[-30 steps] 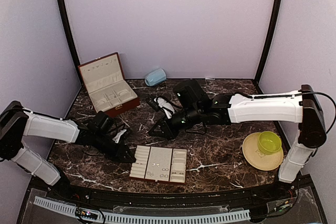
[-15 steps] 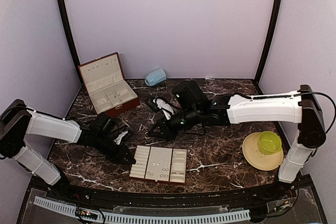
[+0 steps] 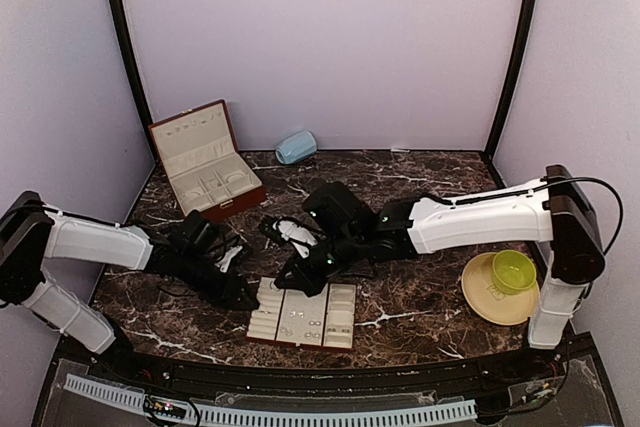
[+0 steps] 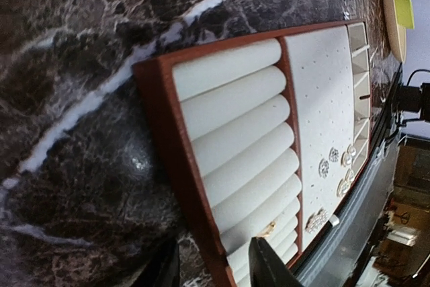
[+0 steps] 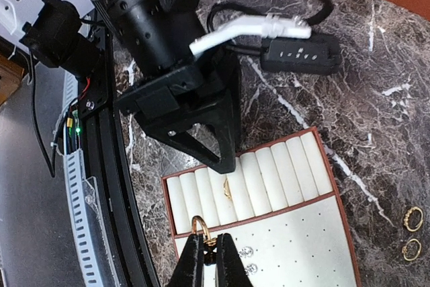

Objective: Organize the mixed jewelry
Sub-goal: Adjust the compartment layer at the center of the board, then insert the ring into the ring tray.

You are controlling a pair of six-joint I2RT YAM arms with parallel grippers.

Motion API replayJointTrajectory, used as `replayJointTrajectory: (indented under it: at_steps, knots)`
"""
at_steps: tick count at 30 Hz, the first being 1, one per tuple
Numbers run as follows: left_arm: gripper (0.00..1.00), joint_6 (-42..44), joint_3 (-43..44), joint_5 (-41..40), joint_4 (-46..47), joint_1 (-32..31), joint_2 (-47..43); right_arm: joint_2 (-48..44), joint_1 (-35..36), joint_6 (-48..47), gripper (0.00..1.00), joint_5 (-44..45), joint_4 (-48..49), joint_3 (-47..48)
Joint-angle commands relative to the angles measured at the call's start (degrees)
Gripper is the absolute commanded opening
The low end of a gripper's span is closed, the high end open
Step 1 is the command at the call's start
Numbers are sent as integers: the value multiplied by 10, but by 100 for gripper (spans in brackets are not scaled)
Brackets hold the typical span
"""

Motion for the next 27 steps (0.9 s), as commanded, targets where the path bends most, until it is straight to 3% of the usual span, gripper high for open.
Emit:
replayJointTrajectory:
  at_steps: [1,4,13,19,24,27]
  knots:
    - [50,22,54,-65,-51,-2,-59,18,19,-17,1,29,-11,30]
    - [61,43,72,-106,-84,5,-95,31,31,-26,1,47,-22,43]
    - [66,142,167,-129,-141,143,-115,86,59,-54,1,83,-57,92]
    - [67,160,233,-133,-110,202,-107,120,71,-73,1,108,-80,125]
    - [72,157,193,-193,-25,205,-147,145,77,-86,1,126,-101,156]
    - [73,161,188,-202,-26,206,-155,155,79,-96,1,132,-110,166]
